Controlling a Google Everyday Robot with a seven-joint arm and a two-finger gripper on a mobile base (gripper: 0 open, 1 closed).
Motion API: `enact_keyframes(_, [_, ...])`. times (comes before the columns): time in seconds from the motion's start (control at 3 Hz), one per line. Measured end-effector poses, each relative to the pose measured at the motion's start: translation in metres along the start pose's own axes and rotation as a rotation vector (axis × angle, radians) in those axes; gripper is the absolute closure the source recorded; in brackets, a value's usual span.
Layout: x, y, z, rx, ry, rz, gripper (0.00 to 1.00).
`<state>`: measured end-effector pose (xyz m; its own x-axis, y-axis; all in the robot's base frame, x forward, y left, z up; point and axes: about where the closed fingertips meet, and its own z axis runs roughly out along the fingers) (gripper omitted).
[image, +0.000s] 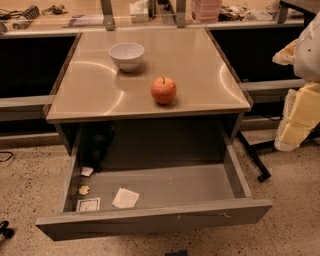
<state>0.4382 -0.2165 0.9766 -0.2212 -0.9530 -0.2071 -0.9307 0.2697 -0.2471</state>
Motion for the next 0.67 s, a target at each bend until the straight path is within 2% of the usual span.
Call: enact_keyframes(0.67, [-0.0035, -0.0055, 0.0022, 0.018, -0.02, 0.005, 0.0])
